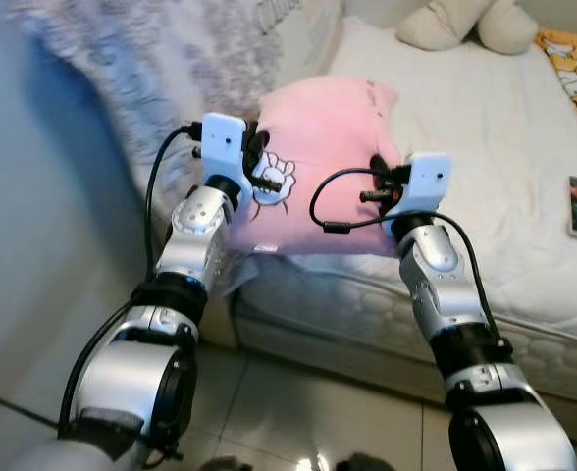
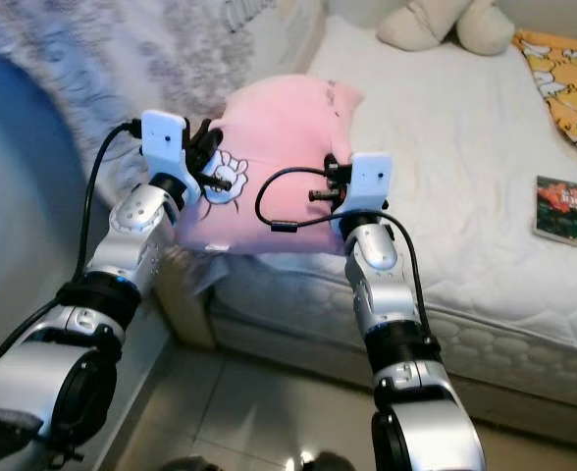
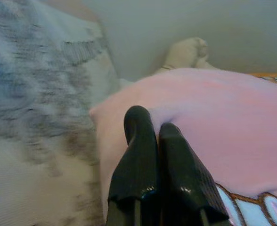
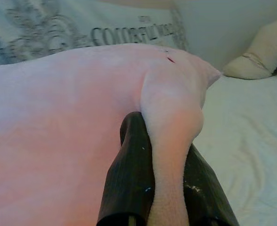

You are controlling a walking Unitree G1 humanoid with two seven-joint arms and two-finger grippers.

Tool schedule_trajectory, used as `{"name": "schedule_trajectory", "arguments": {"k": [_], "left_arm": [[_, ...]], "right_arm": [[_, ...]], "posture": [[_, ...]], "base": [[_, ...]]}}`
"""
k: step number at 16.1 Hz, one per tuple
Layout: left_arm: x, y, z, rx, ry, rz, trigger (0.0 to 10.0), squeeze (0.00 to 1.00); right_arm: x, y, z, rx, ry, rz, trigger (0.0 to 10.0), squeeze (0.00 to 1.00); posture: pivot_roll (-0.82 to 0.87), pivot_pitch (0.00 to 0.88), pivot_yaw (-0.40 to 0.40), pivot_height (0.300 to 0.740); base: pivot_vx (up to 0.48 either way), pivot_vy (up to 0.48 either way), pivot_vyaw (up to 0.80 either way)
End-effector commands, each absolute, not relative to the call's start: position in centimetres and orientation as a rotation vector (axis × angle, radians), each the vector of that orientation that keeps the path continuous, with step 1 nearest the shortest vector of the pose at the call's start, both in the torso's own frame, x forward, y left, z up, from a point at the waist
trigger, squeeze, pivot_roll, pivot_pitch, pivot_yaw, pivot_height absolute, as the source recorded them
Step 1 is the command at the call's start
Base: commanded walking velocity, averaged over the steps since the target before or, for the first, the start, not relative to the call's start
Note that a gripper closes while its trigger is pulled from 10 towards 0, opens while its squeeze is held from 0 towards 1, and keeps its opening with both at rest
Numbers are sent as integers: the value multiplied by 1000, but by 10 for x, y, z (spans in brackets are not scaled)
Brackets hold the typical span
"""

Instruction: Clean up the room

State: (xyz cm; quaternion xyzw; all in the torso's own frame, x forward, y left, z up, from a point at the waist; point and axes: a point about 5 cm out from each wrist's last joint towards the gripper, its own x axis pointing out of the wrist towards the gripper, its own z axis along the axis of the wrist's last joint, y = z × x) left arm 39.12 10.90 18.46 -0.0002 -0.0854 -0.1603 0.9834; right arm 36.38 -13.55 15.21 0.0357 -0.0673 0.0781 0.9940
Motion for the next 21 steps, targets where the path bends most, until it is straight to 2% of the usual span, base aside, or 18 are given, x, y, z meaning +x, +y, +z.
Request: {"name": "schedule_trajectory", "arguments": {"k": [1,21], "left_arm": [[395,123,202,-13,-238,-255,10000,0],[398,103,202,-12,-208,-327,10000,0]], "right_arm": [[363,-165,152,80,-145,40,10000,0],[364,-165,148,67,-126,22,10000,0]], "posture": [[-70,0,8,740],[-69,0,22,740]], "base": [[480,0,0],[480,0,0]]}}
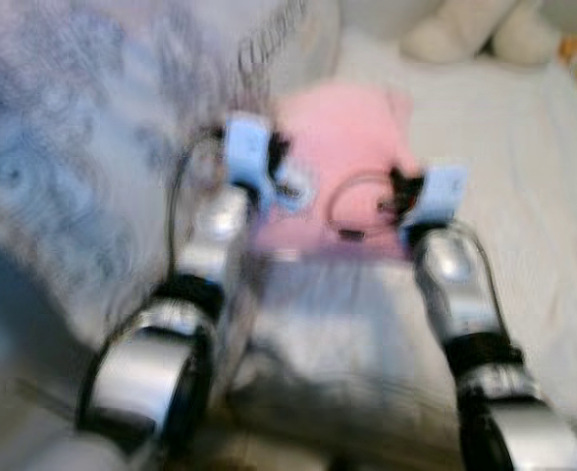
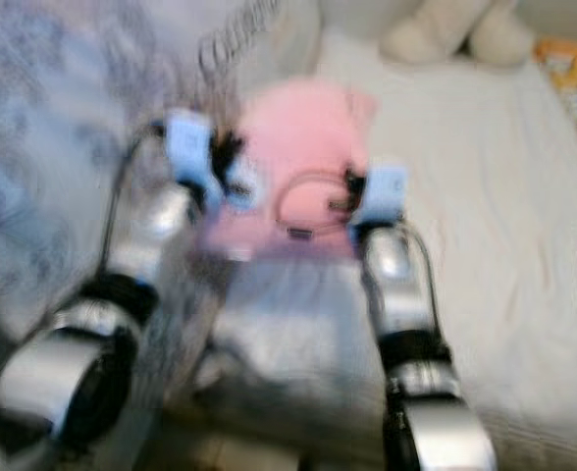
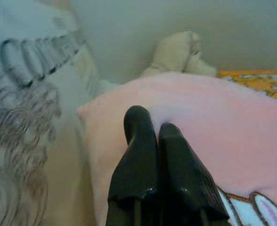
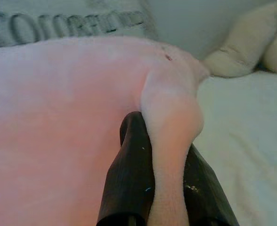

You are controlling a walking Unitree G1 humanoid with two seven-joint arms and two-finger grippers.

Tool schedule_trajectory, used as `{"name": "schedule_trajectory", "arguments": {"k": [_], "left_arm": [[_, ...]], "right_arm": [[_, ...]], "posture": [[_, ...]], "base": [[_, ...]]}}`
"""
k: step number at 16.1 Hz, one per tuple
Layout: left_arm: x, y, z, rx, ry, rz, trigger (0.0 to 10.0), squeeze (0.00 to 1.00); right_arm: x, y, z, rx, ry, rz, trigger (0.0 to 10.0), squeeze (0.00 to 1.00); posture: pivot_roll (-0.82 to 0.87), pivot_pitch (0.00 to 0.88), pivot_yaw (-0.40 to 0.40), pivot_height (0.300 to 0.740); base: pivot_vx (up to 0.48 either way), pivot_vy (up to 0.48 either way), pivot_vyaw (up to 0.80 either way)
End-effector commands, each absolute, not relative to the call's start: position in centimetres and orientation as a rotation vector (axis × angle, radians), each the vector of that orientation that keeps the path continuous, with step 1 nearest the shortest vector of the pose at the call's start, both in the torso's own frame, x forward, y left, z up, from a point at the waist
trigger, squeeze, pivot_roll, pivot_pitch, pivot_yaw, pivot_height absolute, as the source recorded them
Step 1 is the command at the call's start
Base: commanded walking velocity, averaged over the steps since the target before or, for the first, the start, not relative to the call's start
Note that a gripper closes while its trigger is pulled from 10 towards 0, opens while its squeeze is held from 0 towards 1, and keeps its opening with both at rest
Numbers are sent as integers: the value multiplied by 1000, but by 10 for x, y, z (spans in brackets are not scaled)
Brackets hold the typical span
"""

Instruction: Clean up the room

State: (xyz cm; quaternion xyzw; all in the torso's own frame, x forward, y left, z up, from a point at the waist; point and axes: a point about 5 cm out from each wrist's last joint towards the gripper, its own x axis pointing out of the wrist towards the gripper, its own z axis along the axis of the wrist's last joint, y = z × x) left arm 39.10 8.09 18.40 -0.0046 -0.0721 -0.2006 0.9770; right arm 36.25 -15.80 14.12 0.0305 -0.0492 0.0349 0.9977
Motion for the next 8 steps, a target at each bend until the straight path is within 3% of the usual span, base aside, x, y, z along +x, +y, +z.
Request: {"name": "schedule_trajectory", "arguments": {"k": [1,2,3,8], "left_arm": [[398,102,202,-5,-204,-322,10000,0],[400,103,200,0,-174,-293,10000,0],[403,107,196,-1,-140,-255,10000,0],[395,112,155,-94,-2,-213,10000,0]], "right_arm": [[365,-164,147,67,-118,31,10000,0],[367,-161,144,76,-91,42,10000,0],[370,-156,136,105,-35,77,10000,0],[367,-150,106,82,99,105,10000,0]], "posture": [[-68,0,21,740],[-66,0,17,740],[-57,70,11,740],[-63,259,1,740]], "base": [[480,0,0],[480,0,0],[0,0,0],[0,0,0]]}}
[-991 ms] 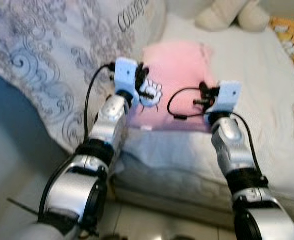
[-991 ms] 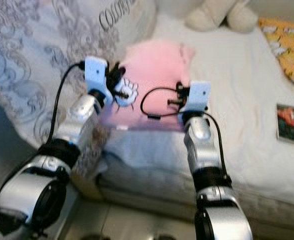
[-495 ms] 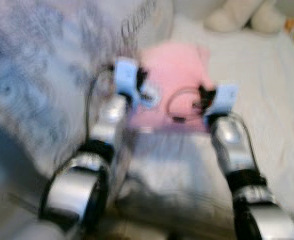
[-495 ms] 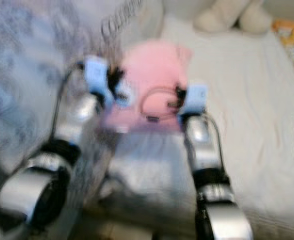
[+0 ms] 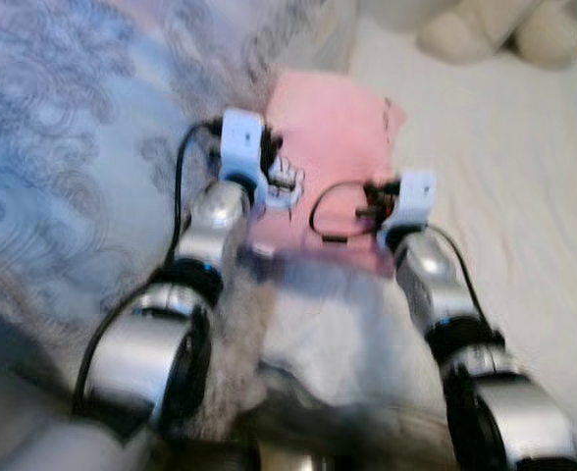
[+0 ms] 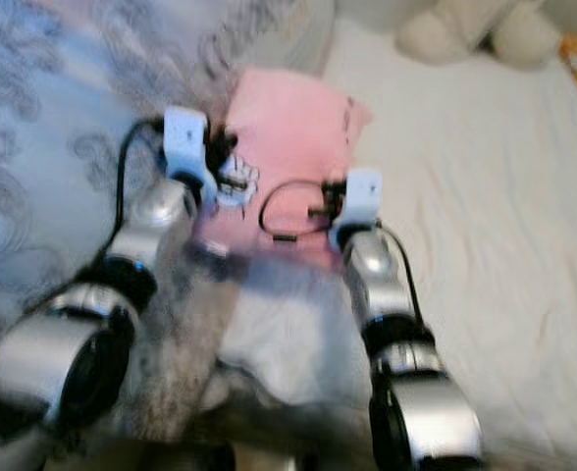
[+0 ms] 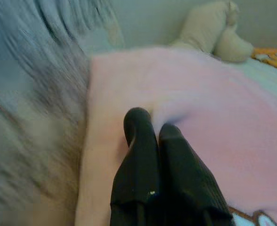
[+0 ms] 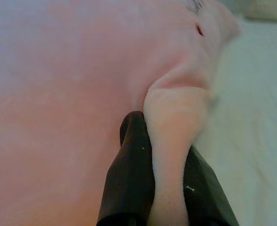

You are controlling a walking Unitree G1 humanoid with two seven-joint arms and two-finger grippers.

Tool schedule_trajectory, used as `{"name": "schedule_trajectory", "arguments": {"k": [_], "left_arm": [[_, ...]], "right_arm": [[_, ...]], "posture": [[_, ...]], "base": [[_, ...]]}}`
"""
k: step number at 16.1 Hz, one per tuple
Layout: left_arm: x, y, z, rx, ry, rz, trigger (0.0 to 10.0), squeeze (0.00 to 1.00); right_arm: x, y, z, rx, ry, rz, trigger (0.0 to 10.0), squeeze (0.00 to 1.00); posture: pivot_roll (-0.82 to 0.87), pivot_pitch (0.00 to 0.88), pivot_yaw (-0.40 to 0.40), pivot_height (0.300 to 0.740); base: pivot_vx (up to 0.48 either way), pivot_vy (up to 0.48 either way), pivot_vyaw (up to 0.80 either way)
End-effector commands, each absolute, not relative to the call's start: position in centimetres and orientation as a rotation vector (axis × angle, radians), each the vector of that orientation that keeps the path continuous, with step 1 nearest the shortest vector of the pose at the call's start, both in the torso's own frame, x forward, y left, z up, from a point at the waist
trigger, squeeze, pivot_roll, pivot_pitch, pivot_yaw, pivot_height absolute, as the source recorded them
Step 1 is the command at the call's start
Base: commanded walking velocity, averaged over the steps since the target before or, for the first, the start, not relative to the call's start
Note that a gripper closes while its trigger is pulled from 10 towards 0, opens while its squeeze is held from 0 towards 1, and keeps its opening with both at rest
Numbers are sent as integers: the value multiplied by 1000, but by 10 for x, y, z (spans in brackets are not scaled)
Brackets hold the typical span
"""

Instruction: Clean up the room

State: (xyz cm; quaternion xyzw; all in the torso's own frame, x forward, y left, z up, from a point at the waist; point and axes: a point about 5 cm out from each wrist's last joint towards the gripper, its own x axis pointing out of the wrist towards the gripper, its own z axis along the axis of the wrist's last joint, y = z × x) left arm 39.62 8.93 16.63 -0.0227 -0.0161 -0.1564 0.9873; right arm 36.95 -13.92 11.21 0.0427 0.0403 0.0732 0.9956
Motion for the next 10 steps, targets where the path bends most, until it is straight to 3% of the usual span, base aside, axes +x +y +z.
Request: {"name": "schedule_trajectory", "arguments": {"k": [1,5,9,10], "left_arm": [[391,111,143,-129,40,-203,10000,0],[383,95,123,-161,114,-216,10000,0],[386,103,127,-102,103,-200,10000,0],[387,105,128,-93,103,-202,10000,1000]], "right_arm": [[365,-149,98,29,116,112,10000,0],[359,-153,81,36,197,89,10000,0],[351,-145,66,90,246,88,10000,0],[349,-143,63,99,258,85,10000,1000]], "posture": [[-73,277,1,740],[-83,294,-1,740],[-77,277,5,740],[-77,256,7,740]], "base": [[0,0,0],[0,0,0],[0,0,0],[0,0,0]]}}
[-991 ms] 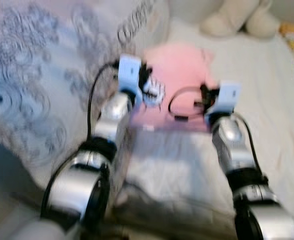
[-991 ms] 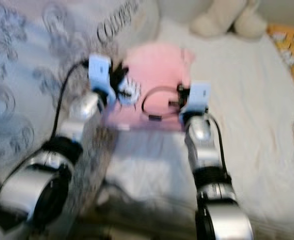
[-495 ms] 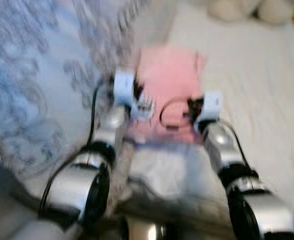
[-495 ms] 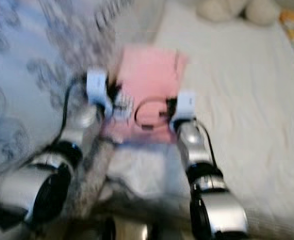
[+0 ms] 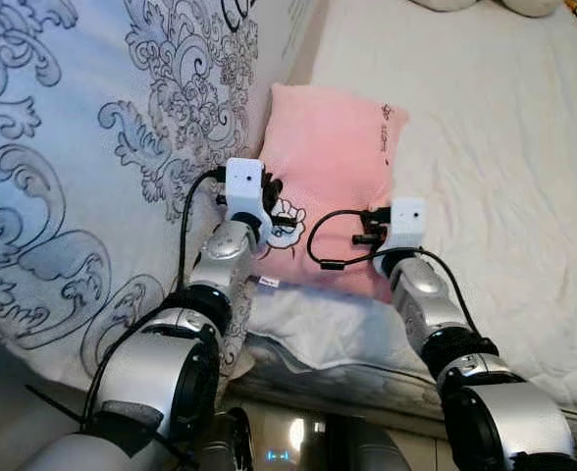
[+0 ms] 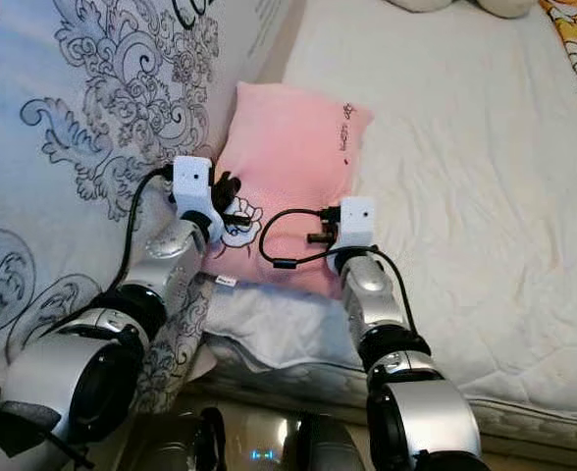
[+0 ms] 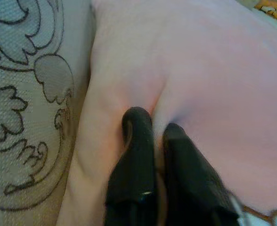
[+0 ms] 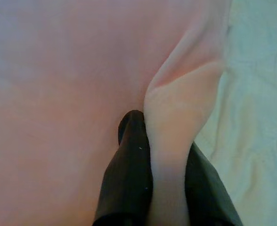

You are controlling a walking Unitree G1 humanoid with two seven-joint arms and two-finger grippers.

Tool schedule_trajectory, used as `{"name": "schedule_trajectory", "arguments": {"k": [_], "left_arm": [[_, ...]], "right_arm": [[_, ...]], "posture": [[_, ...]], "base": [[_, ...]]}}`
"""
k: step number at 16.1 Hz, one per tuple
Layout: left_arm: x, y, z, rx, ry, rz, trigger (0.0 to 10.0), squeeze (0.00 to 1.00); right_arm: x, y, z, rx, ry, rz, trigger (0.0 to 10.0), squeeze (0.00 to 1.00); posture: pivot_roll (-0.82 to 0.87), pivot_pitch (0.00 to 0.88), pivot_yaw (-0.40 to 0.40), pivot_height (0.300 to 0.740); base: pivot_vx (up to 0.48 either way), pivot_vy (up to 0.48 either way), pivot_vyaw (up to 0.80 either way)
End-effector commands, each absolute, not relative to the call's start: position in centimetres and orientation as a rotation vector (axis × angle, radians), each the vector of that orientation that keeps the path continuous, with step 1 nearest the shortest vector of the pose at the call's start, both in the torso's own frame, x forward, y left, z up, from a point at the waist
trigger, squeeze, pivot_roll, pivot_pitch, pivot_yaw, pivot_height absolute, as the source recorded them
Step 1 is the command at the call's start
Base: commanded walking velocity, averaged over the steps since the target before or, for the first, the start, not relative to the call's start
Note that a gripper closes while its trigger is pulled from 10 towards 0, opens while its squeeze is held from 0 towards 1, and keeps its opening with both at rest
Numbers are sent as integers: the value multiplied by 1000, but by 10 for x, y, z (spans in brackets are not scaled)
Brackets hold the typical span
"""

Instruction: Clean up the room

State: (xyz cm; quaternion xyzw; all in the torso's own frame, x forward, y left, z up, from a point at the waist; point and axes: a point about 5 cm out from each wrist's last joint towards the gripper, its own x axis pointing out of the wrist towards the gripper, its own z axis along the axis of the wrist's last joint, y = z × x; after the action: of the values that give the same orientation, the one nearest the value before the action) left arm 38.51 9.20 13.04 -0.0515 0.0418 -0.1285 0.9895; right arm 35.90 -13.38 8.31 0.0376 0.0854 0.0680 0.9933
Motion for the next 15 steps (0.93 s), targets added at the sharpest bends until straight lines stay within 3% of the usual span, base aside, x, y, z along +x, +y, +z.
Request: {"name": "schedule_trajectory", "arguments": {"k": [1,6,11,12,15], "left_arm": [[388,108,131,-79,92,-211,10000,1000],[395,134,161,-21,-61,-201,10000,1000],[380,141,177,-20,-232,-215,10000,1000],[367,136,176,-60,-260,-220,10000,1000],[329,136,147,78,-232,-198,10000,1000]], "right_arm": [[350,-137,64,111,247,90,10000,1000],[356,-136,98,117,29,37,10000,1000],[333,-148,121,6,-157,42,10000,1000],[318,-156,128,-71,-217,25,10000,1000],[298,-191,145,-124,-314,-101,10000,1000]], "posture": [[-79,227,8,740],[-91,29,35,740],[-44,0,-5,740],[-32,0,-17,740],[-12,0,-41,740]], "base": [[0,0,0],[0,0,0],[0,0,0],[0,0,0],[0,0,0]]}}
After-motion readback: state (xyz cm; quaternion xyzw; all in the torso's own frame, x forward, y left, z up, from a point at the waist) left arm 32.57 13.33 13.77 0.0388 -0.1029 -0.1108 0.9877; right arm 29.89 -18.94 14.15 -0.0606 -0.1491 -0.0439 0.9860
